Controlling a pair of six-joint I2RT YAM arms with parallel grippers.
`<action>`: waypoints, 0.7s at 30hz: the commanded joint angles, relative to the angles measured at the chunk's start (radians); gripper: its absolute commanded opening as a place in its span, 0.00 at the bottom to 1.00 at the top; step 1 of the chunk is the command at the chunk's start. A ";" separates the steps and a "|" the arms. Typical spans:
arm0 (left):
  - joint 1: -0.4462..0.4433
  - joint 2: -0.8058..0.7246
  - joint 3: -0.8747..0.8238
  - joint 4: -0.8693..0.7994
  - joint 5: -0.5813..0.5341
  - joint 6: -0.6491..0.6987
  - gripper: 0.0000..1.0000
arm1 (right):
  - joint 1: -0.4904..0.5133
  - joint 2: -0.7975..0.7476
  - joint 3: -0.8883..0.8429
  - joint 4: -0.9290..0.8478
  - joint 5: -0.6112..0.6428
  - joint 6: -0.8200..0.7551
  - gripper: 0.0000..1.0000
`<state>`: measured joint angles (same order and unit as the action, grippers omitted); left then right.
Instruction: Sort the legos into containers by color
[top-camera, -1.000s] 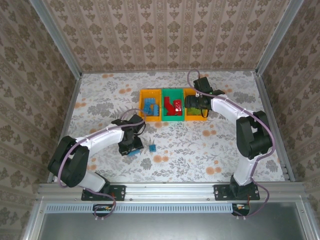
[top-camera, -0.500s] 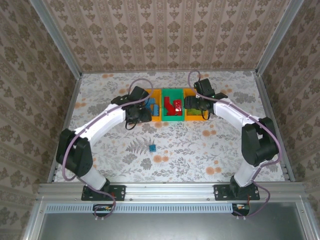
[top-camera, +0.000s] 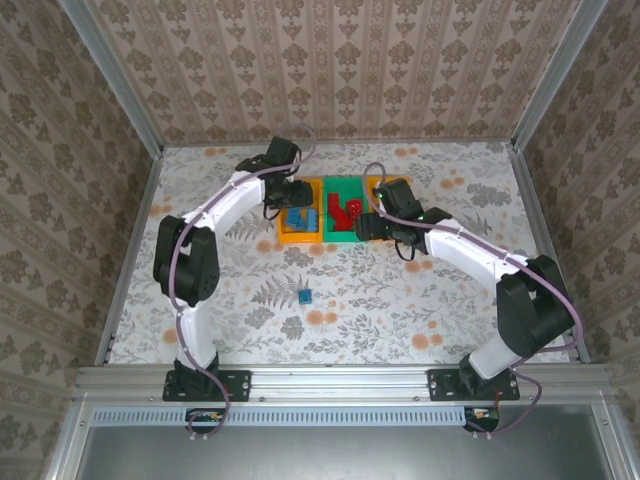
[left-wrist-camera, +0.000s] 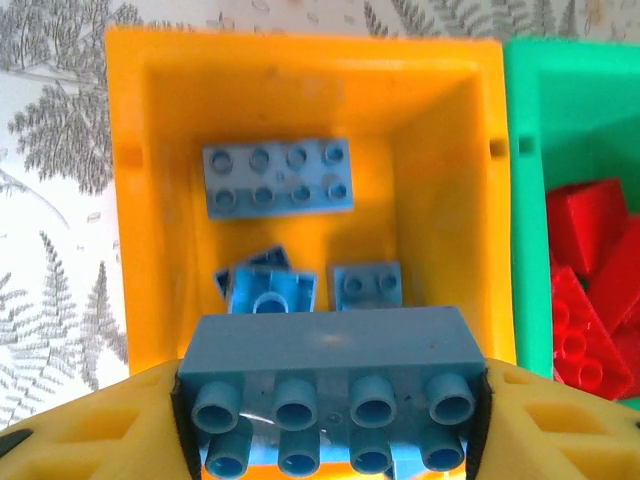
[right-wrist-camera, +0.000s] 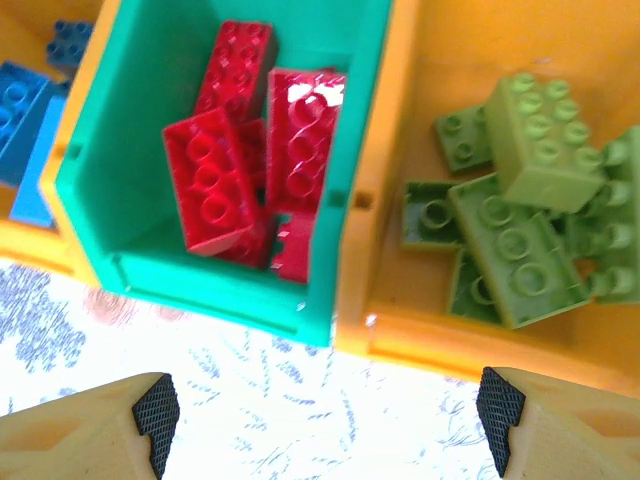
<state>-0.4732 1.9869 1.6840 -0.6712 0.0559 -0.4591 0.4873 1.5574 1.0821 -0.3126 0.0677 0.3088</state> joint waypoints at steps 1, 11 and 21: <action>0.009 0.055 0.081 -0.005 0.064 0.053 0.56 | 0.052 -0.046 -0.034 0.020 0.008 -0.026 0.82; 0.059 0.159 0.176 0.022 0.148 0.039 0.57 | 0.196 -0.091 -0.143 0.093 0.023 0.012 0.82; 0.065 0.190 0.192 0.047 0.189 0.020 0.70 | 0.317 -0.078 -0.192 0.137 0.006 0.077 0.82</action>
<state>-0.4114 2.1536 1.8488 -0.6357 0.2146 -0.4358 0.7849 1.4948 0.9146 -0.2142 0.0746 0.3393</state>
